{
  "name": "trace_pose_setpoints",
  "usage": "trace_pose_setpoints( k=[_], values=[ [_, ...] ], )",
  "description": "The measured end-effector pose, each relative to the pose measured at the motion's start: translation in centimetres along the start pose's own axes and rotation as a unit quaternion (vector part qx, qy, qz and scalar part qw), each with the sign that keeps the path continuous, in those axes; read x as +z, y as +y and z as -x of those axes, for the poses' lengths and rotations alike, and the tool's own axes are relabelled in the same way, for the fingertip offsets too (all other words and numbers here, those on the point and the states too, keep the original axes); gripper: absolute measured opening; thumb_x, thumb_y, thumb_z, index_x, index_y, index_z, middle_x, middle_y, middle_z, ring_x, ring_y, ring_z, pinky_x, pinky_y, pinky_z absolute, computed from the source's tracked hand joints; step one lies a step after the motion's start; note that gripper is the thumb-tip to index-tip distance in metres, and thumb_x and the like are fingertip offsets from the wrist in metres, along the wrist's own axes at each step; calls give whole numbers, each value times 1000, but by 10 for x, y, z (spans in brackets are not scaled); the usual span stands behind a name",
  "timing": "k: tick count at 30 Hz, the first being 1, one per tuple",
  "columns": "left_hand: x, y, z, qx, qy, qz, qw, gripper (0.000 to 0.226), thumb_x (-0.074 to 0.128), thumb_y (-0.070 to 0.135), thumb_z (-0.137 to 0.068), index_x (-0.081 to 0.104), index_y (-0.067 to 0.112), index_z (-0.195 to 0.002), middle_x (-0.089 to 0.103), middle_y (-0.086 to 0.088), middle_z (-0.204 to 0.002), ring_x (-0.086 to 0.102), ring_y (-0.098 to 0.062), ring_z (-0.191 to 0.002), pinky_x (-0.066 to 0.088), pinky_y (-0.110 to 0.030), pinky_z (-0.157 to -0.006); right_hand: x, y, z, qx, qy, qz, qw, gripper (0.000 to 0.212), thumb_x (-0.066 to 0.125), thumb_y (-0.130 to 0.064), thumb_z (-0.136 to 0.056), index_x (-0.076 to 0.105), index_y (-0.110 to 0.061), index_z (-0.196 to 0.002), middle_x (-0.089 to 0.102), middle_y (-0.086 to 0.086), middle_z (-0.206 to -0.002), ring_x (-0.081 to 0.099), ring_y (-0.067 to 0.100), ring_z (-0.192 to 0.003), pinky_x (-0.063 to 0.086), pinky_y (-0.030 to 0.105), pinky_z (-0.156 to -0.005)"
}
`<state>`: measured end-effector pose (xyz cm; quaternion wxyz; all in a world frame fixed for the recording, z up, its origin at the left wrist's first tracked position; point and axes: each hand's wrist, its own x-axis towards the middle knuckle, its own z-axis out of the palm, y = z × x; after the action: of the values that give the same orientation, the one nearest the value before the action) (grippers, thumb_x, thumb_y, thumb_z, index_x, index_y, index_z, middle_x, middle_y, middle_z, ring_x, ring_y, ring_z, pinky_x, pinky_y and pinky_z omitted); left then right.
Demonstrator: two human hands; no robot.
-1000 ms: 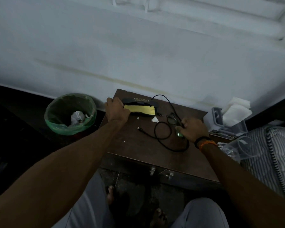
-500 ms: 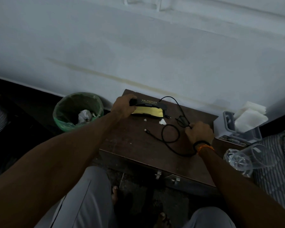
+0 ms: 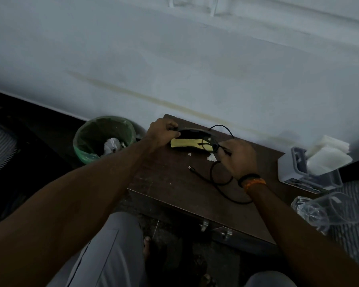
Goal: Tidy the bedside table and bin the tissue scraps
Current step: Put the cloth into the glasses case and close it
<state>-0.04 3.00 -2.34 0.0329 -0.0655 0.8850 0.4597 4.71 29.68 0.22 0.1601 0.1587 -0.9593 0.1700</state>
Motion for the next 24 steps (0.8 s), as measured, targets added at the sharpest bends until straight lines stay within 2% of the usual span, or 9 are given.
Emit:
trace_pose_setpoints(
  k=[6,12,15,18,20,24],
  values=[
    [0,-4,2,-22,16,47,999,35,81,24,-74,73,18,-108,73,-3,-107,66,-16,-103,52,-35,-96,28,-41,-19,17,-37,48,998,25,58,-26,-88,77,-17,-102,74,5,-92,64,28,-88,50,35,-70],
    [2,-7,1,-26,23,73,997,29,79,16,-76,74,17,-105,74,-4,-104,68,-16,-100,54,-36,-95,38,-64,-32,40,-105,77,991,30,54,-26,-95,68,-20,-121,70,7,-112,61,29,-108,53,41,-79],
    [2,-9,1,-12,28,70,997,26,79,18,-76,74,18,-102,75,-3,-103,68,-15,-101,55,-38,-94,40,-67,-34,46,-118,101,987,31,50,-23,-98,65,-19,-125,69,9,-113,61,32,-107,54,42,-79],
    [3,-13,0,-5,21,77,997,26,79,17,-75,74,20,-101,74,0,-103,68,-14,-101,55,-40,-93,41,-70,-35,35,-132,127,982,27,52,-23,-98,67,-16,-120,69,9,-107,63,32,-100,54,41,-74],
    [2,-14,2,-7,9,93,996,31,76,12,-73,72,21,-103,73,0,-106,67,-15,-104,55,-42,-94,41,-73,-36,26,-145,131,980,26,58,-25,-95,67,-14,-116,69,11,-106,64,33,-99,53,42,-75],
    [5,-19,11,-6,-18,130,991,57,69,-8,-71,58,10,-124,64,-6,-125,61,-19,-115,53,-41,-97,40,-78,-40,33,-155,132,978,22,61,-20,-90,69,-12,-110,69,12,-104,64,34,-98,52,43,-77]
  ],
)
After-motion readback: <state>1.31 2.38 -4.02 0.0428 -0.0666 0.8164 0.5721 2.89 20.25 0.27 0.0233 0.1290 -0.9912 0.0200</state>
